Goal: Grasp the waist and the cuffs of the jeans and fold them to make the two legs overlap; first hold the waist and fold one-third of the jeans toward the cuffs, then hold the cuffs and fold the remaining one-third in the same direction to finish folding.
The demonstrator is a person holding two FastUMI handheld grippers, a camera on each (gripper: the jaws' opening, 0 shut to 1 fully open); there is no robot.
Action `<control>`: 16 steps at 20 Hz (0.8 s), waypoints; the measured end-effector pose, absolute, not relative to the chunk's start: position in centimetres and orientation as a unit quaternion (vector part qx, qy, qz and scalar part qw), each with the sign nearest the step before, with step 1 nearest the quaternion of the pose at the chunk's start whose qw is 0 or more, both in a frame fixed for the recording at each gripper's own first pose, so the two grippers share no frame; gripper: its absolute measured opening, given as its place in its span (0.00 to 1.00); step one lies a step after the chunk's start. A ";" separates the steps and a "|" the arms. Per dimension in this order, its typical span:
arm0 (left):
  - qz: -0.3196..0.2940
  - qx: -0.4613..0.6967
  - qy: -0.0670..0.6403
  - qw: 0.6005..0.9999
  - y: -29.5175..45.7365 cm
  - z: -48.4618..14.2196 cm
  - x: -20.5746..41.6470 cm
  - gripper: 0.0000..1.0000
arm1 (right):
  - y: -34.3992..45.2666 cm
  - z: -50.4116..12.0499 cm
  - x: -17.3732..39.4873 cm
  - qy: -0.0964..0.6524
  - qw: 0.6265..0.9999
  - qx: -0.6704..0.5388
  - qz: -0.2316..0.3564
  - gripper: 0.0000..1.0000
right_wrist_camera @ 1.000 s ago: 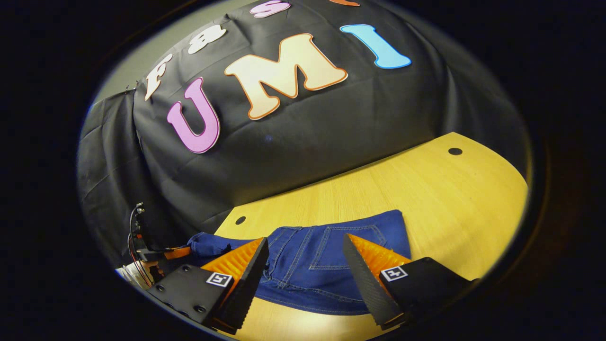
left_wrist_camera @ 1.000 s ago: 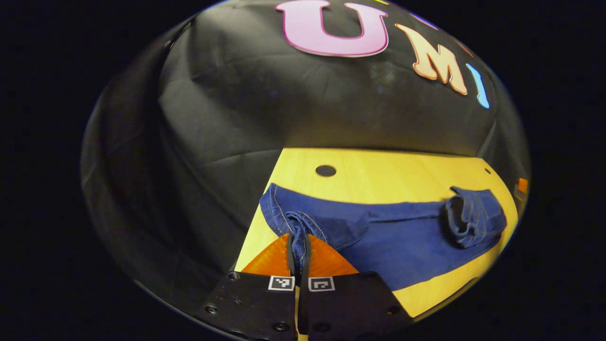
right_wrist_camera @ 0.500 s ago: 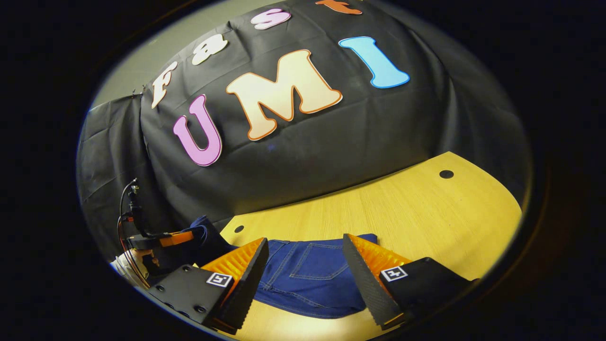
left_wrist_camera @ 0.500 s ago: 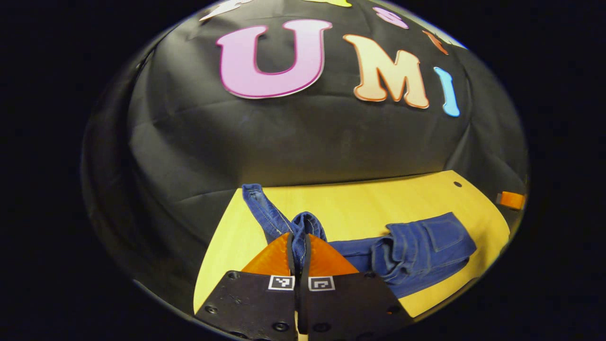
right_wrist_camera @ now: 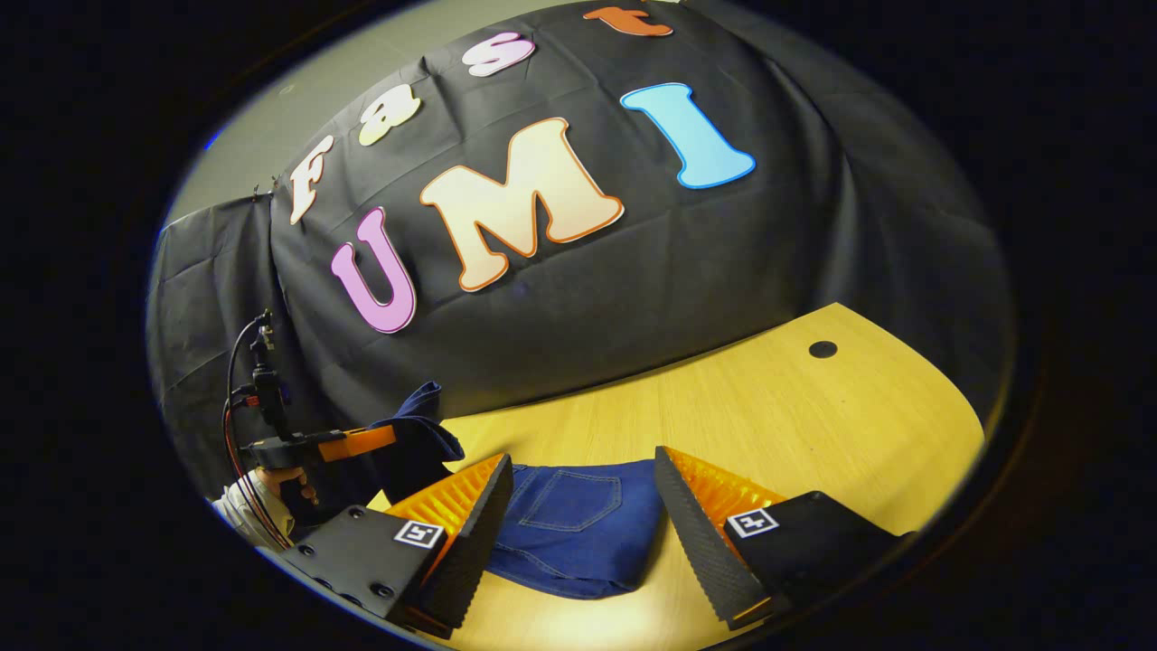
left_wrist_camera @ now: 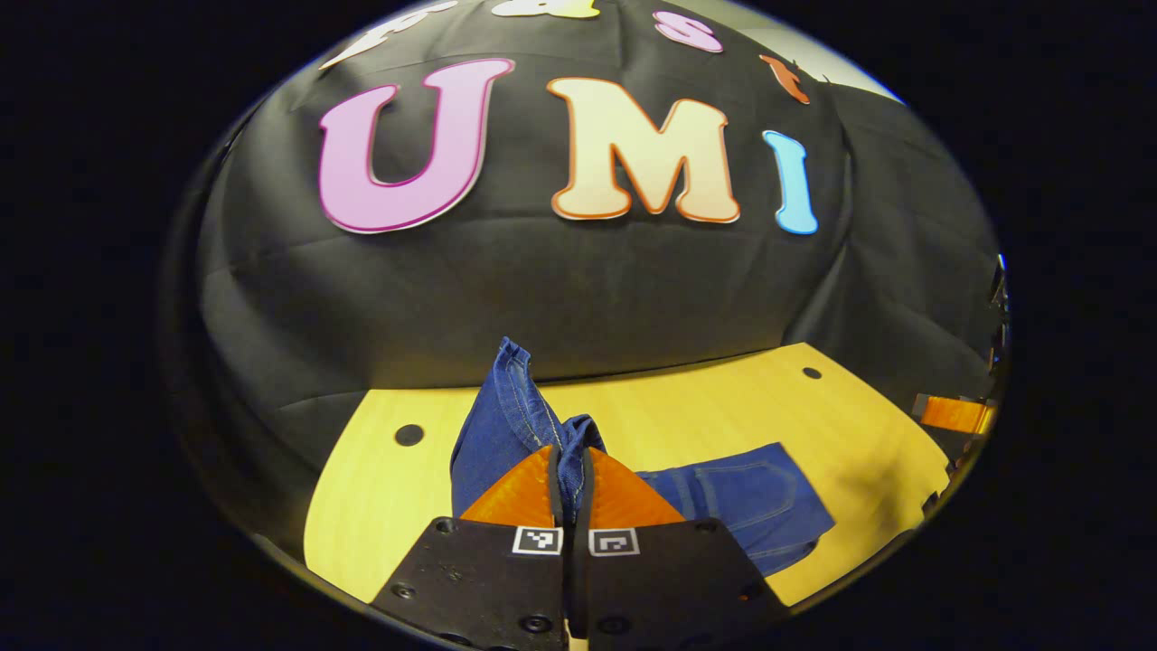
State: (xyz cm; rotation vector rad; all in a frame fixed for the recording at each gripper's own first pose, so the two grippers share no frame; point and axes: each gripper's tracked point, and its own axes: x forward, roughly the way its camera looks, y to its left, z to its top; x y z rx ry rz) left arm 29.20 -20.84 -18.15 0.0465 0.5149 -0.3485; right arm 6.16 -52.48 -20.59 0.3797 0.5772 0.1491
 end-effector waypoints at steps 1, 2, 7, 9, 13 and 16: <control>-0.179 0.025 0.252 0.951 -22.5 -18.2 28.9 0.00 | -53.2 -20.5 6.0 0.283 0.938 0.188 0.072 0.98; -0.189 0.024 0.251 0.949 -24.4 -18.1 28.7 0.00 | -53.7 -20.5 5.8 0.283 0.937 0.190 0.072 0.98; -0.222 0.010 0.252 0.942 -31.9 -19.2 27.3 0.00 | -56.1 -21.0 4.5 0.288 0.936 0.186 0.075 0.98; -0.224 0.003 0.255 0.941 -34.3 -20.3 26.7 0.00 | -56.6 -21.4 4.2 0.292 0.935 0.185 0.078 0.98; -0.218 0.008 0.279 0.935 -37.1 -24.1 24.8 0.00 | -57.1 -22.1 3.6 0.301 0.931 0.186 0.090 0.98; -0.213 -0.003 0.289 0.933 -37.9 -25.5 23.2 0.05 | -57.5 -21.9 3.6 0.297 0.935 0.168 0.094 0.98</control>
